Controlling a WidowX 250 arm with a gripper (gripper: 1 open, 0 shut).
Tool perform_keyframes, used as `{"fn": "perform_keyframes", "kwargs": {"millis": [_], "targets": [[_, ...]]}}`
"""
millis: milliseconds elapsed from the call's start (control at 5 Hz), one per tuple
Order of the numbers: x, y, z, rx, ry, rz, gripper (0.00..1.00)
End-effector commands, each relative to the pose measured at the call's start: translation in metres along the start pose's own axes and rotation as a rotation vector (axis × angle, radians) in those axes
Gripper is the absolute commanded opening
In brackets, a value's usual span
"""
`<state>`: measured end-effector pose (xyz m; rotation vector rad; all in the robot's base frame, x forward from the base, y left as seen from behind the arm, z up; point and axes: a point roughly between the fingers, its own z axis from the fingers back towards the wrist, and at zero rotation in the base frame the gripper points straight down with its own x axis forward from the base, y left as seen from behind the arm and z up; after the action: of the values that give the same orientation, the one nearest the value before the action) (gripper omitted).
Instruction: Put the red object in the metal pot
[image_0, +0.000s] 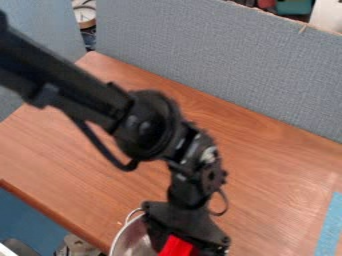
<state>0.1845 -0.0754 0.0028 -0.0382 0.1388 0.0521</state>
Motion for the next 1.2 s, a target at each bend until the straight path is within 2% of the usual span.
{"fn": "perform_keyframes", "kwargs": {"millis": [0,200,400,600,800,1000], "targets": [[0.016,-0.013,0.015,-0.019,-0.044,0.002,1.00],[0.020,-0.020,0.020,-0.024,-0.040,0.037,1.00],[0.011,0.022,0.045,-0.028,-0.042,0.008,1.00],[0.014,0.050,0.059,-0.023,-0.011,-0.066,1.00],[0.016,0.042,0.038,-0.043,-0.016,0.040,1.00],[0.022,0.043,0.014,-0.071,-0.025,0.185,1.00]]}}
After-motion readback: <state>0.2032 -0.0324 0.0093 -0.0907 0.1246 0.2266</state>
